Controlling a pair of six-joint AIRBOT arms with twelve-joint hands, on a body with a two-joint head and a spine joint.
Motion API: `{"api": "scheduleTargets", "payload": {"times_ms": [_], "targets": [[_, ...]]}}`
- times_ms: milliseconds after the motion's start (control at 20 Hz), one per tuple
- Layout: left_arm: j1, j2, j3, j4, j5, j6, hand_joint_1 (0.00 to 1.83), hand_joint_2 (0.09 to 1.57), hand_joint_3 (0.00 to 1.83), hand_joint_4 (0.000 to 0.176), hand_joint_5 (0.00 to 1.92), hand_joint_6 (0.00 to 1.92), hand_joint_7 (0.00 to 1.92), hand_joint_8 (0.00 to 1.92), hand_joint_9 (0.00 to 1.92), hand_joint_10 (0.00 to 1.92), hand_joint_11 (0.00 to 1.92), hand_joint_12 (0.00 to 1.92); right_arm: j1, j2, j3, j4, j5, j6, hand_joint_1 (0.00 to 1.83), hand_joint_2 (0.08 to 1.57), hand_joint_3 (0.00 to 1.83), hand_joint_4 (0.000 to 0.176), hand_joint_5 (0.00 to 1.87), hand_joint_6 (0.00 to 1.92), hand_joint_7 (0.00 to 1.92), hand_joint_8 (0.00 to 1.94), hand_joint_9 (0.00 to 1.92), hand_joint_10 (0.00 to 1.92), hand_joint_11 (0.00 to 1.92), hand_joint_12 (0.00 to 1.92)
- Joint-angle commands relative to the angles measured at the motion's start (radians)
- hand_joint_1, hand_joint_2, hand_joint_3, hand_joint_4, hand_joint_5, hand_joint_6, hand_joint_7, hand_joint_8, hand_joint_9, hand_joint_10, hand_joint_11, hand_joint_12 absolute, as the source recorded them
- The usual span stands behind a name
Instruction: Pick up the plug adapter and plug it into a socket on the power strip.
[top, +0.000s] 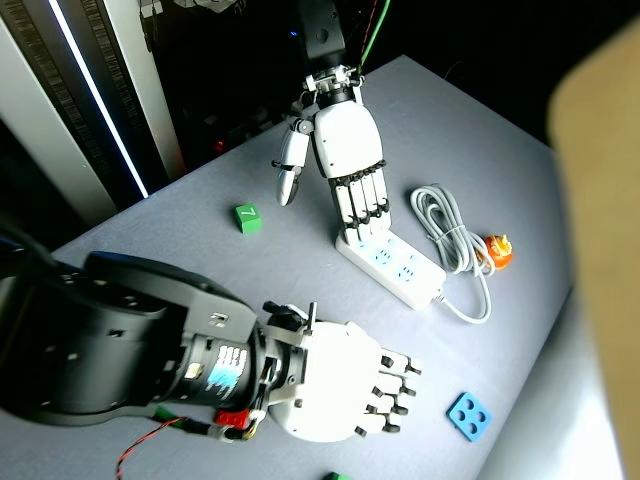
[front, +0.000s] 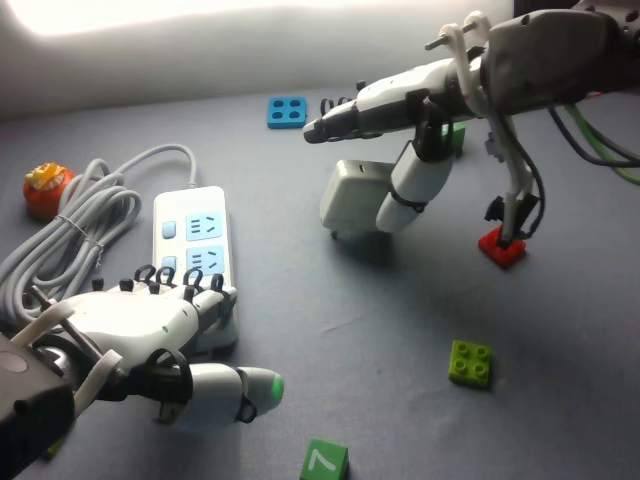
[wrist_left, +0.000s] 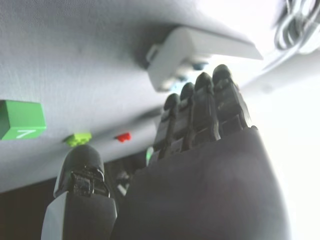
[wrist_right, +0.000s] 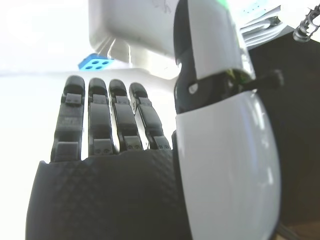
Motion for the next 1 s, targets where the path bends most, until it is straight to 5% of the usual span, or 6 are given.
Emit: {"api": "scheduleTargets", "payload": {"times_ms": [0, 950], "targets": [[-0.001, 0.0, 0.006, 0.043, -0.044, -0.004, 0.0, 1.21, 0.0, 0.0, 0.01, 0.0, 0.01, 0.0, 0.0, 0.0, 0.0, 0.0, 0.002, 0.004, 0.011, 0.021, 0.085, 0.007, 1.31, 0.93, 0.0, 0.0, 0.0, 0.0, 0.0, 0.0, 0.0, 0.0, 0.01, 0.03], [0.017, 0.022, -0.032, 0.0, -0.026, -0.032, 0.0, 1.21, 0.0, 0.0, 0.02, 0.01, 0.02, 0.0, 0.0, 0.0, 0.0, 0.0, -0.04, -0.067, 0.094, 0.021, 0.107, 0.035, 1.32, 0.9, 0.0, 0.0, 0.0, 0.0, 0.0, 0.0, 0.0, 0.0, 0.0, 0.07]]}}
